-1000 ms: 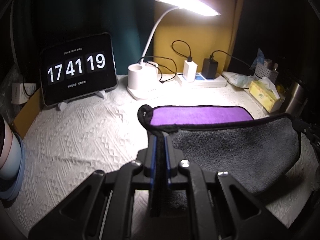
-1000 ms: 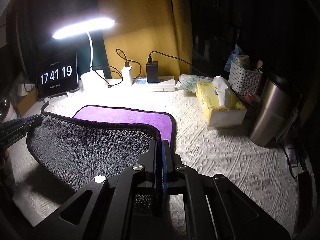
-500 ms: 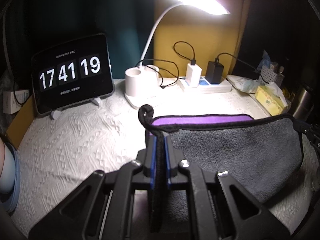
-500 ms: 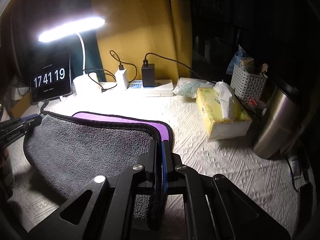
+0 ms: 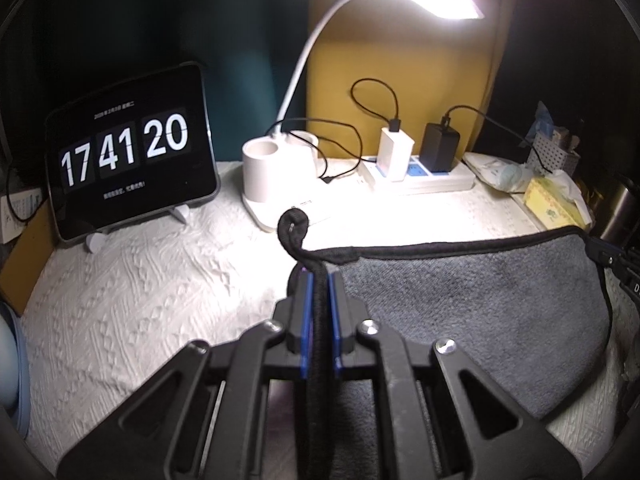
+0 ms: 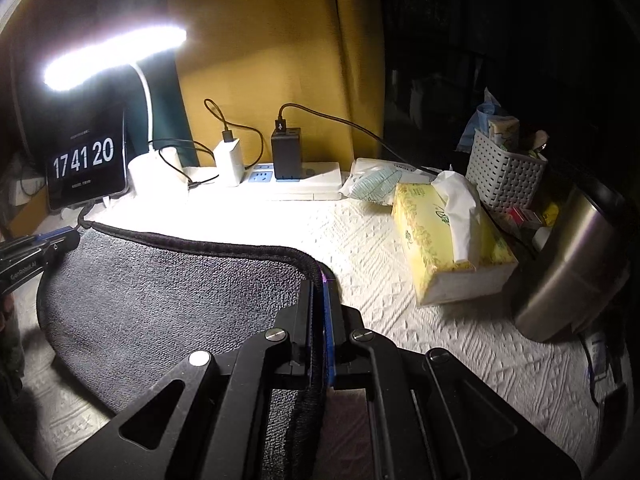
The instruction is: Fold towel
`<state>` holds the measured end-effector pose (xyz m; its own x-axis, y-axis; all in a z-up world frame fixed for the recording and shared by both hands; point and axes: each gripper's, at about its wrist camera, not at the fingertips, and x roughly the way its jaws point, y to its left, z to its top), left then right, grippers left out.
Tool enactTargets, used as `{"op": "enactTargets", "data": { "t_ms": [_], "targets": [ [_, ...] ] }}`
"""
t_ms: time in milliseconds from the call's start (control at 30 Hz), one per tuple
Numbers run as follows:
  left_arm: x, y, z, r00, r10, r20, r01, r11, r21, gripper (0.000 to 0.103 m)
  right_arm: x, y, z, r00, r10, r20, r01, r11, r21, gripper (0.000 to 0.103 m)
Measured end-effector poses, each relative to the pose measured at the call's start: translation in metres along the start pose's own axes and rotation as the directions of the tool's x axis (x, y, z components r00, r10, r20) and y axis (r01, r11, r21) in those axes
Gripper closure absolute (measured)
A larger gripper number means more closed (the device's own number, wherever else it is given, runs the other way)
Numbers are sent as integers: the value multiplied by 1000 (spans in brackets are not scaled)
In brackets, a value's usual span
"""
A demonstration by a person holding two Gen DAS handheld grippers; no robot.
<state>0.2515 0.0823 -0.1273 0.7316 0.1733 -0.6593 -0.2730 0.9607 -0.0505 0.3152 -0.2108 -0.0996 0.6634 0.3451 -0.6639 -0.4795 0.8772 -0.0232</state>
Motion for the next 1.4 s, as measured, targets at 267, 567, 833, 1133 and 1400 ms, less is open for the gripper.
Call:
{"op": "enactTargets", "data": {
  "t_ms": [267, 567, 833, 1133, 1400],
  "targets": [
    [16, 2, 7, 1000, -5, -2, 5, 1000, -6, 95, 17, -1, 7, 1000, -8, -3, 8, 1000, -18, 98],
    [38, 3, 14, 1000, -8, -18, 8, 1000, -6, 95, 39, -5, 15, 1000, -10, -15, 10, 1000, -19, 98],
    [65, 5, 12, 997, -21, -80, 19, 999, -26, 95, 62, -9, 10, 999, -9, -48, 9, 1000, -10, 98],
    [86, 6, 11, 992, -17, -128, 12, 999, -38, 94, 88, -14, 4, 996, -3, -89, 4, 1000, 5, 98],
    [99, 8, 9, 985, 0, -173, -8, 999, -45, 92, 106, -17, -1, 991, -2, -133, 3, 1000, 9, 98]
  ]
}}
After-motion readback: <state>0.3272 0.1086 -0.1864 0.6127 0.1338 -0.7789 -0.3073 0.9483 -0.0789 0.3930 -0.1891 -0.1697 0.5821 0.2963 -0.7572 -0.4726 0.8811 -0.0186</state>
